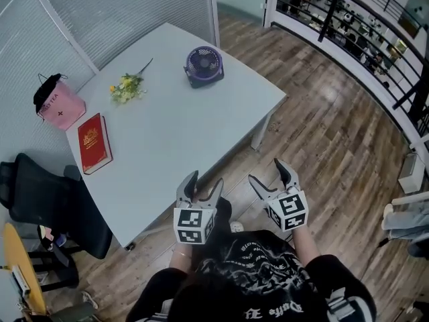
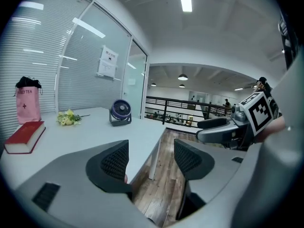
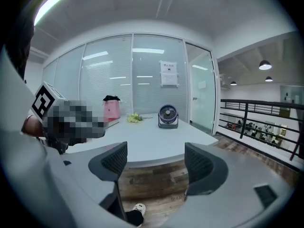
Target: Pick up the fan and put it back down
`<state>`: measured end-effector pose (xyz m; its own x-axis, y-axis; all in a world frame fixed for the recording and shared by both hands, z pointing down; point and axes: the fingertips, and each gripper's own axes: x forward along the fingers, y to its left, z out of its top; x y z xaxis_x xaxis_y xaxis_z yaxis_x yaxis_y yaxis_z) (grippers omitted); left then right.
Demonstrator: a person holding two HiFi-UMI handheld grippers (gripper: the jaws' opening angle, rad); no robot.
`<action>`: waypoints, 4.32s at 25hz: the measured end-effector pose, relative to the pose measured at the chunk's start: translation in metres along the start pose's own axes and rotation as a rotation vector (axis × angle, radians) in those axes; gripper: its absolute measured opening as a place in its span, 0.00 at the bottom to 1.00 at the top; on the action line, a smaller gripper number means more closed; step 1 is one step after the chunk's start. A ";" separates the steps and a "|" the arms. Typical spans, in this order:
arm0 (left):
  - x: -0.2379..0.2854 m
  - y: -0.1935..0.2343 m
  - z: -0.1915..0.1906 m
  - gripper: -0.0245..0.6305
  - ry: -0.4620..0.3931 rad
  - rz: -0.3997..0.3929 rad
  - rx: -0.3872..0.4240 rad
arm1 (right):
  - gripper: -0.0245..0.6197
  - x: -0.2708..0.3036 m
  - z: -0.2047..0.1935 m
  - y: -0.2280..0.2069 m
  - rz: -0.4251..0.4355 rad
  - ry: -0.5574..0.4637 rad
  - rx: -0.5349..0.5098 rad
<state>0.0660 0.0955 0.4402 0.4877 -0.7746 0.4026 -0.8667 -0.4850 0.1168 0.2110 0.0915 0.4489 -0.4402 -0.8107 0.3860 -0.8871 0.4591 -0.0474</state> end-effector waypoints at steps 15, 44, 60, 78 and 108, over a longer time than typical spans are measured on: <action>0.101 0.104 0.126 0.51 -0.031 0.078 0.109 | 0.60 0.139 0.117 -0.058 0.003 -0.019 -0.100; 0.276 0.230 0.128 0.51 0.094 0.234 0.021 | 0.57 0.360 0.134 -0.173 0.096 0.169 -0.207; 0.368 0.290 0.084 0.51 0.206 0.307 0.000 | 0.55 0.468 0.099 -0.211 0.193 0.255 -0.208; 0.428 0.332 0.062 0.51 0.240 0.272 0.042 | 0.53 0.548 0.076 -0.199 0.295 0.251 -0.253; 0.457 0.327 0.071 0.36 0.277 0.123 0.096 | 0.29 0.553 0.081 -0.196 0.404 0.288 -0.147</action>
<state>0.0132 -0.4455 0.5980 0.3209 -0.6961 0.6422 -0.8974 -0.4403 -0.0289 0.1306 -0.4760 0.5966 -0.6692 -0.4346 0.6027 -0.6162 0.7778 -0.1234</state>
